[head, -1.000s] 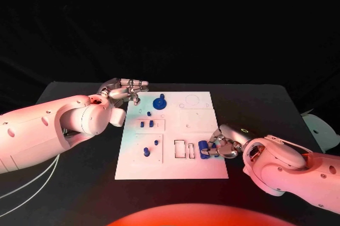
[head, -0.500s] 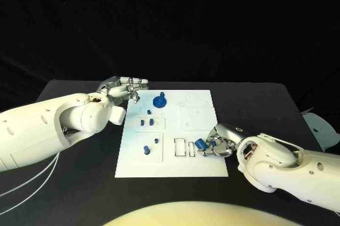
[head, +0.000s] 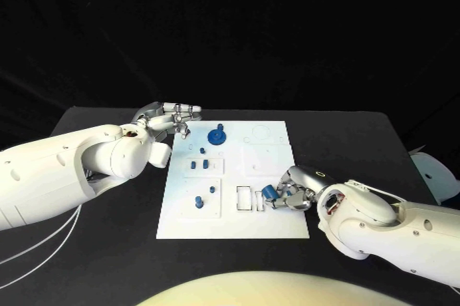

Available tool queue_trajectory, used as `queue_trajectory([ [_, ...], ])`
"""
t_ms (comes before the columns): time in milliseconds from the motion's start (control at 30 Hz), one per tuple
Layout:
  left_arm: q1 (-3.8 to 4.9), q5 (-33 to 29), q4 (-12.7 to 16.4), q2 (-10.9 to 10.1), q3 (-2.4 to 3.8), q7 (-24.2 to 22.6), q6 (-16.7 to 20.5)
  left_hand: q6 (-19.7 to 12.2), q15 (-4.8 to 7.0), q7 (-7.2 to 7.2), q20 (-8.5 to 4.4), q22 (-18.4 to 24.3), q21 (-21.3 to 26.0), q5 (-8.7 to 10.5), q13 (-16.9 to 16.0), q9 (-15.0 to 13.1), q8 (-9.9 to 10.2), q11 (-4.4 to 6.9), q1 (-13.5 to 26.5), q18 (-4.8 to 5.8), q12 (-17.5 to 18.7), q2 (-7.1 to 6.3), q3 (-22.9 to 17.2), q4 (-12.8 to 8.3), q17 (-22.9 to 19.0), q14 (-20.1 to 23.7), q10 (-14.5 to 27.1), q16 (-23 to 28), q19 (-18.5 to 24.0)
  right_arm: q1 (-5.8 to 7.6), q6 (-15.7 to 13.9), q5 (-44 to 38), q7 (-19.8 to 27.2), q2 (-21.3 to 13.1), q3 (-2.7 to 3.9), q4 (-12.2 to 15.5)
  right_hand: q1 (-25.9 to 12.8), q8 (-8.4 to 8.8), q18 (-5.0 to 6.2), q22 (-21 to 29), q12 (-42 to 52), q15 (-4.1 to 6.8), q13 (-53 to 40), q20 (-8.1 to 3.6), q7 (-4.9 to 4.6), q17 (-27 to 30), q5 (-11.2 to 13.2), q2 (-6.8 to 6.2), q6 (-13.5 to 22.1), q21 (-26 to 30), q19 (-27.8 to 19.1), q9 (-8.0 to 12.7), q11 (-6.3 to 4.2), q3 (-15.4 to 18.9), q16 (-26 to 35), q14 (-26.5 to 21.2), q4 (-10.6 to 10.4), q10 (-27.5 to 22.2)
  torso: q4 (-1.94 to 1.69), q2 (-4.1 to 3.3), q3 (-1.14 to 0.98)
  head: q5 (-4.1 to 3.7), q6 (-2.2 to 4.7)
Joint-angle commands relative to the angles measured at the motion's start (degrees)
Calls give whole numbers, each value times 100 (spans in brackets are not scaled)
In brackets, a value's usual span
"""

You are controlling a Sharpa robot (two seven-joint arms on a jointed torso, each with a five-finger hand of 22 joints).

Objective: Assemble the parts on the task board

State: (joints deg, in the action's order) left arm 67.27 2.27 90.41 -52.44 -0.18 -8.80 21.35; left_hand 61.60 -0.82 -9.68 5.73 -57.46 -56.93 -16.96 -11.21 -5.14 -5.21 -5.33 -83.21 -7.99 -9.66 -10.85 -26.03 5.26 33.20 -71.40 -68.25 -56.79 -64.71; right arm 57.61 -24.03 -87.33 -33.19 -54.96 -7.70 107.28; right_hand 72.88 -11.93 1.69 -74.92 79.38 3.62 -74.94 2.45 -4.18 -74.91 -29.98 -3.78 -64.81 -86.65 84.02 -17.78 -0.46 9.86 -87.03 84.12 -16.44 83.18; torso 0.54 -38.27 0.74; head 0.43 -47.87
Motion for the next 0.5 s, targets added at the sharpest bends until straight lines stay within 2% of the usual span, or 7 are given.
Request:
queue_trajectory([
  [33, 5, -25, 13, 5, 3, -28, -93, 10, 9, -6, 21, 7, 19, -16, -9, 9, -14, 6, 2, -80, -36, 34, 38, 3, -6, 33, 52, 31, -17, -33, -135, -13, -148, -54, -21, 105, 65, -58, -105, -1426, 38, 50, -253, -14, 53, -894, -106, 46, -12, -41, 484, -63, -15, -10, -40, 460, -10, 36, 5, 9, -3, 7, 10],
  [133, 4, -25, 8, 11, 3, -30, -93, 8, 9, -3, 22, 15, 30, -17, -10, 11, -17, 8, 9, -81, -43, 40, 44, 7, -9, 32, 59, 32, -16, -3, -303, 128, -104, -123, 2, 265, 57, -84, -113, -1436, 72, 59, -304, -21, 70, -916, -165, 77, -45, -77, 498, -97, -29, -5, -49, 464, -16, 64, 8, 15, 4, 1, 17],
  [400, 2, -39, -8, 36, -3, -32, -102, 8, 9, -3, 22, 15, 30, -17, -10, 11, -17, 8, 9, -81, -43, 40, 44, 7, -9, 32, 59, 32, -16, 160, -625, 438, 33, -155, 40, 500, 18, -109, -118, -1442, 74, 71, -318, -31, 87, -935, -201, 127, -73, -103, 507, -136, -43, 5, -57, 468, -24, 74, -4, 15, 2, -23, 60],
  [500, 2, -41, -10, 44, -6, -29, -108, 8, 9, -3, 22, 15, 30, -17, -10, 11, -17, 8, 9, -81, -43, 40, 44, 7, -9, 32, 59, 32, -16, 201, -637, 545, 69, -133, 46, 531, -115, -118, -122, -1448, 75, 83, -341, -44, 101, -951, -380, 210, -67, -122, 514, -184, -55, 36, -64, 471, -32, 87, -11, 9, 9, -46, 71],
])
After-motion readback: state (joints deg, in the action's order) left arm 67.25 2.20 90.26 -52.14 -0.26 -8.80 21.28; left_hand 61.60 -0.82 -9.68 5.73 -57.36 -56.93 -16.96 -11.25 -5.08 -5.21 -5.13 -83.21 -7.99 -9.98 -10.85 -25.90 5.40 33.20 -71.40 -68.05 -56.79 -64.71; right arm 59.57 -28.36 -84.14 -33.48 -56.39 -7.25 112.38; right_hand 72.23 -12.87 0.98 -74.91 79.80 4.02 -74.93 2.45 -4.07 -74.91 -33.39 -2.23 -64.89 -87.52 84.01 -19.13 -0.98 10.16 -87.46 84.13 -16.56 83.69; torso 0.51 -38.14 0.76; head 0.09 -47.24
